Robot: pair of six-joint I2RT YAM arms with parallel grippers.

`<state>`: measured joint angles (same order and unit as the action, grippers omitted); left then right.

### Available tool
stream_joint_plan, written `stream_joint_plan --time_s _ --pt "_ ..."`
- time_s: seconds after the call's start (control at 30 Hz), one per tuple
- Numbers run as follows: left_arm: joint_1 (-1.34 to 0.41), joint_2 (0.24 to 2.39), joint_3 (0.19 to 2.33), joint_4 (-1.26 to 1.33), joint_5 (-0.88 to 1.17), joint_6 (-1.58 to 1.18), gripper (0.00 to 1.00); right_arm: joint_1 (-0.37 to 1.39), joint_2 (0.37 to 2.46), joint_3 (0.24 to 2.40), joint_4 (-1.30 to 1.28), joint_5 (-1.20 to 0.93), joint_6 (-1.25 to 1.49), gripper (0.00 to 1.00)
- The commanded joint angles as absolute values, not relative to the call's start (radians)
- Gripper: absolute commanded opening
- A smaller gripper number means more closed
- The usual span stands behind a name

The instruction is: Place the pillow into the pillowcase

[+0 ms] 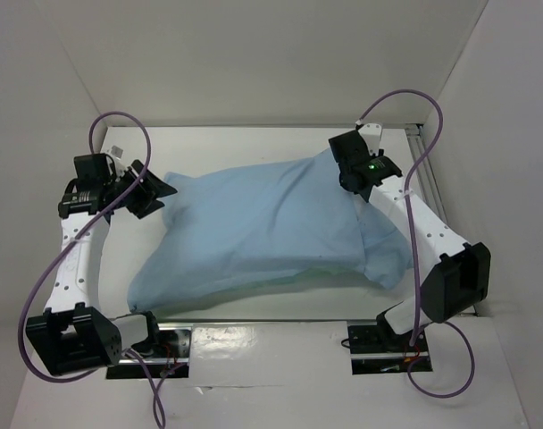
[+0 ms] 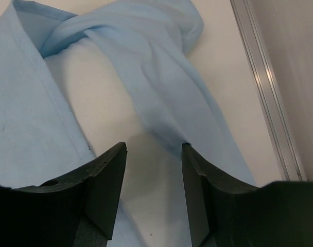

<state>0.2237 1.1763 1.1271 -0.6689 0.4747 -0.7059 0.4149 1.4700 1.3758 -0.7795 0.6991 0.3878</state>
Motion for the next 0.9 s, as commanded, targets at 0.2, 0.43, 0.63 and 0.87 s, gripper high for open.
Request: stream_joint_plan --time_s 0.2,0.43,0.63,0.87 --pt "0.209 1.192 1.170 -0.627 0.489 -0.678 0.68 0.379 1.535 1.382 -0.710 0.742 0.374 0.37" --pt "0.209 1.201 1.170 -0.627 0.489 -0.687 0.68 0.379 1.505 1.531 -0.759 0.784 0.362 0.00" --pt "0.209 1.210 1.170 -0.627 0.480 -0.687 0.68 0.388 1.365 1.647 -0.804 0.612 0.328 0.00" --pt "0.199 1.220 1.170 -0.618 0.480 -0.687 0.68 0.365 1.408 1.612 -0.897 0.514 0.298 0.13"
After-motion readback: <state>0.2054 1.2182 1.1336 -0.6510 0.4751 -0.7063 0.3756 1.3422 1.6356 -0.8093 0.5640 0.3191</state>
